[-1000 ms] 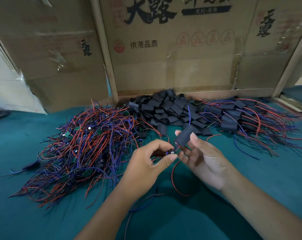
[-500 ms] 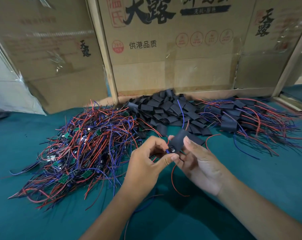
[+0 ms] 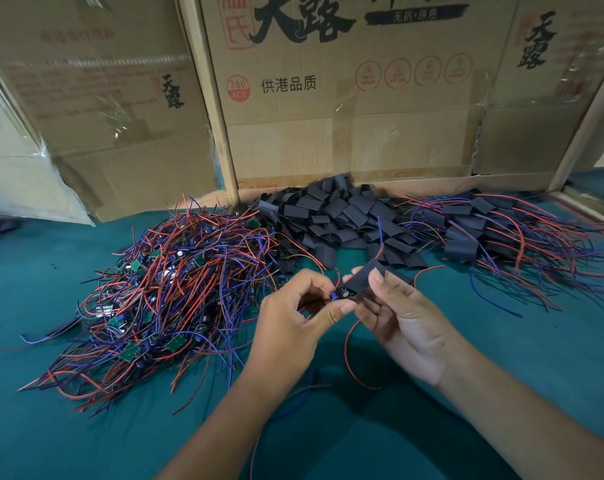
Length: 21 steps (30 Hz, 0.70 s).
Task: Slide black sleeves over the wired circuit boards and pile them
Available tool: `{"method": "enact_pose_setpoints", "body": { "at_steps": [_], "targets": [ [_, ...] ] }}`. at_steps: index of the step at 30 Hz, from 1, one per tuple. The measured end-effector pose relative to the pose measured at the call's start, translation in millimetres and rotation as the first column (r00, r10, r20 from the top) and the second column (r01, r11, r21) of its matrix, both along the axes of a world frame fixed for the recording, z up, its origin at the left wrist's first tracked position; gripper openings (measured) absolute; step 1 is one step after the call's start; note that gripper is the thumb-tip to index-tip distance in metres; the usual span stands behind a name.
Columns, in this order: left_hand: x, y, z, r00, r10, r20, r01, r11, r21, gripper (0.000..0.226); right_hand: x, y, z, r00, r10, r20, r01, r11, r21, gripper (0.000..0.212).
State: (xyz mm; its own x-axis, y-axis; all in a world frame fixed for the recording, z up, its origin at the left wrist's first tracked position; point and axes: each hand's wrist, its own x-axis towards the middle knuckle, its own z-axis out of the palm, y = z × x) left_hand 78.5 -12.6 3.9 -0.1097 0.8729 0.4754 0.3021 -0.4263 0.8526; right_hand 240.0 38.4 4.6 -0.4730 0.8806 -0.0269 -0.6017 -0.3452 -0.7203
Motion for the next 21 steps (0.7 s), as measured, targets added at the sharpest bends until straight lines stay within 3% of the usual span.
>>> {"method": "enact_pose_setpoints", "body": {
  "at_steps": [4,7,10,14,21],
  "targets": [
    [-0.3,-0.8,0.1,1.0,0.007,-0.026,-0.007,1.0,0.001,0.02,-0.6,-0.7,1.2,0.999,-0.03,0.029,0.031,0.999,-0.028,0.017],
    [-0.4,-0.8,1.0,0.999,0.009,-0.032,-0.009,1.0,0.004,0.021,0.3,-0.6,1.4,0.998,-0.039,0.047,0.041,0.999,-0.031,0.023],
    [-0.8,-0.4,0.9,1.0,0.007,-0.004,-0.007,1.0,0.014,0.021,1.3,-0.3,1.6,0.998,-0.027,0.058,0.028,1.0,-0.008,0.014],
    [-1.0,0.9,0.6,0.999,-0.015,0.052,0.016,1.0,-0.005,0.021,1.8,0.2,-1.6,1.0,-0.019,0.024,0.019,1.0,0.01,0.027],
    [-3.6,1.3,0.9,0.998,-0.006,0.057,0.008,1.0,-0.029,0.026,1.6,-0.8,-2.6,1.0,-0.001,0.023,-0.002,0.994,0.107,0.029]
  ]
}}
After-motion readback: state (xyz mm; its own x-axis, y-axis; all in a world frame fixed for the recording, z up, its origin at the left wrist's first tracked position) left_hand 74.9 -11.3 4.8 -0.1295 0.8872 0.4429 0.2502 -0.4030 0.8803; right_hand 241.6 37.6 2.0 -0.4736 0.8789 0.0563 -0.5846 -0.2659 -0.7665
